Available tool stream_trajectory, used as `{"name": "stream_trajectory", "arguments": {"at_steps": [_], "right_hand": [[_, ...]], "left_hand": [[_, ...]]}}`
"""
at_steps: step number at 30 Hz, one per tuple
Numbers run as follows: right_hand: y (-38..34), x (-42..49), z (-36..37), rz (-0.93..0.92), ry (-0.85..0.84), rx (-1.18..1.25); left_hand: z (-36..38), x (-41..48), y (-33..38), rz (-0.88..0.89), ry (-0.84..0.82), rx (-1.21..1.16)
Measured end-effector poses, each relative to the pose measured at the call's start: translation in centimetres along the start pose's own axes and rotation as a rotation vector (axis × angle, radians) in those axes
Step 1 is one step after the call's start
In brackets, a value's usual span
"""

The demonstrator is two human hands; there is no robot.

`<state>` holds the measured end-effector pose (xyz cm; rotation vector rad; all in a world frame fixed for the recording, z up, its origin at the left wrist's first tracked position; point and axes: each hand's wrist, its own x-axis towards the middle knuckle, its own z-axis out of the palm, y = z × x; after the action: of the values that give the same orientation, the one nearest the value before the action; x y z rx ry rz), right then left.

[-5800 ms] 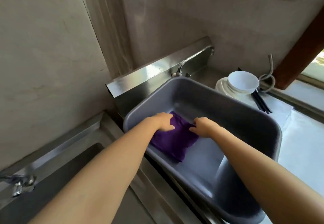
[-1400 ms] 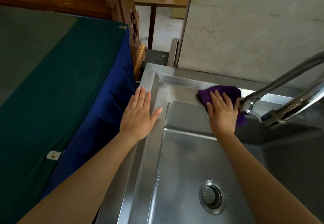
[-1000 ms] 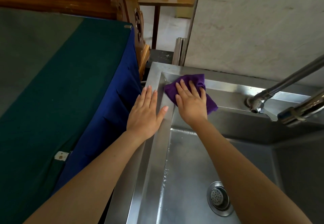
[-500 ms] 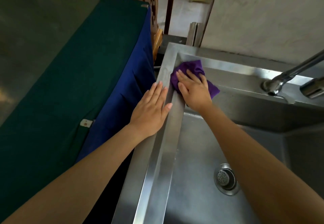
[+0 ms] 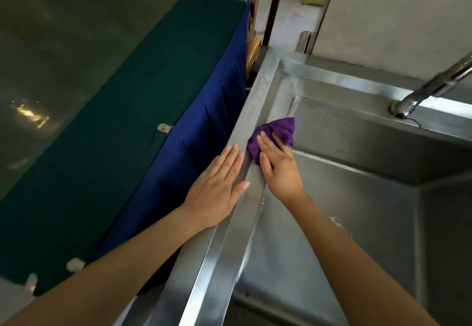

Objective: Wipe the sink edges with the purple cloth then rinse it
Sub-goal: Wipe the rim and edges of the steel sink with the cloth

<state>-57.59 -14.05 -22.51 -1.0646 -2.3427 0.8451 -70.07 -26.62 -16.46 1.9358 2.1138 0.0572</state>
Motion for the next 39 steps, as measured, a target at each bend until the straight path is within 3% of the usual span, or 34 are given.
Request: {"name": "stream_trajectory", "arguments": {"at_steps": [17, 32, 39], "right_hand": [[-5.0, -12.1, 1.2, -0.108, -0.097, 0.021], [-9.8, -20.9, 2.5, -0.161, -0.117, -0.032], [-11.5, -24.6, 2.1, -0.214, -0.239, -0.017]], "left_hand": [[3.9, -13.8, 2.3, -0.127, 0.068, 0.045], [6.0, -23.7, 4.0, -0.198, 0.109, -0.091], [7.1, -27.3, 5.2, -0.244, 0.152, -0.065]]}}
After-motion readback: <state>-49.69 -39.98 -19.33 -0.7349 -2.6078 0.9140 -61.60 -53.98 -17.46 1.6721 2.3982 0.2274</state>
